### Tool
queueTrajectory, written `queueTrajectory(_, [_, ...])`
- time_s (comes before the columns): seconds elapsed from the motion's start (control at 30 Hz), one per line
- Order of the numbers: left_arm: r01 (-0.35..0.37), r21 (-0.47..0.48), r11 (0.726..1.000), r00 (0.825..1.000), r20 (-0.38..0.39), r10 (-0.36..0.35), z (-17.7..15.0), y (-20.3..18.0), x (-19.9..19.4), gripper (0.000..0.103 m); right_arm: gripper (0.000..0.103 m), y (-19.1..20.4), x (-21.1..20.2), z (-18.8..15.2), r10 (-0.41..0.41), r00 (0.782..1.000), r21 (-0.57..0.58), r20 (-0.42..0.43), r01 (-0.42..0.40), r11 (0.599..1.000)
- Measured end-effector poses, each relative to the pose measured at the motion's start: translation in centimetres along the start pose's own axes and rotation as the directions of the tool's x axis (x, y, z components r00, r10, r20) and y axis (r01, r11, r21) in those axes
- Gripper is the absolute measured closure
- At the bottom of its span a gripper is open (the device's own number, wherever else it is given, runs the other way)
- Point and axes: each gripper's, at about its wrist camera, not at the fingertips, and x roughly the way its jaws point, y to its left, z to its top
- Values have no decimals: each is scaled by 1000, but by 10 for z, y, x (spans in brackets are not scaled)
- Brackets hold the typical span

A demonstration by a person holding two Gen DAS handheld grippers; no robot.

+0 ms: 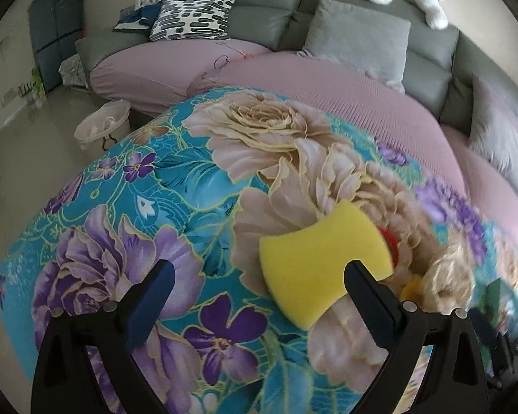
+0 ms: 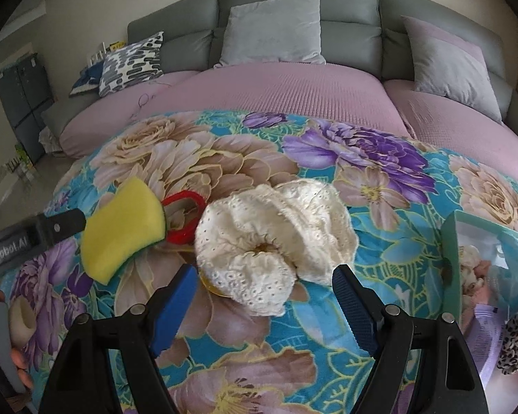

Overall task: Organize soft objects
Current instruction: 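Grasp the yellow sponge with the left gripper while the right gripper grasps the cream lace cap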

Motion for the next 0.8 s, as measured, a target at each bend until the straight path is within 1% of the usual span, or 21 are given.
queueTrajectory(0.13, [27,-6,1000,1000,-15,-27,0,6,5,4,20,5,10,0,-37,999,-21,-11,37,999])
queueTrajectory(0.3, [-1,35,999,1000,-30,2,-2,7,10,4,20,-4,18,6,-80,997,7,-6,80,997])
queueTrajectory(0.4, [10,40,999,999,-37,-9,-2,10,13,4,20,-9,22,11,-94,996,14,-2,94,995])
queueTrajectory(0.7, [48,98,994,997,-64,-41,-5,4,20,4,20,-32,29,19,-87,996,83,6,86,993])
queueTrajectory(0.8, [55,114,992,996,-71,-47,-6,1,21,4,20,-39,30,23,-63,998,110,11,62,992])
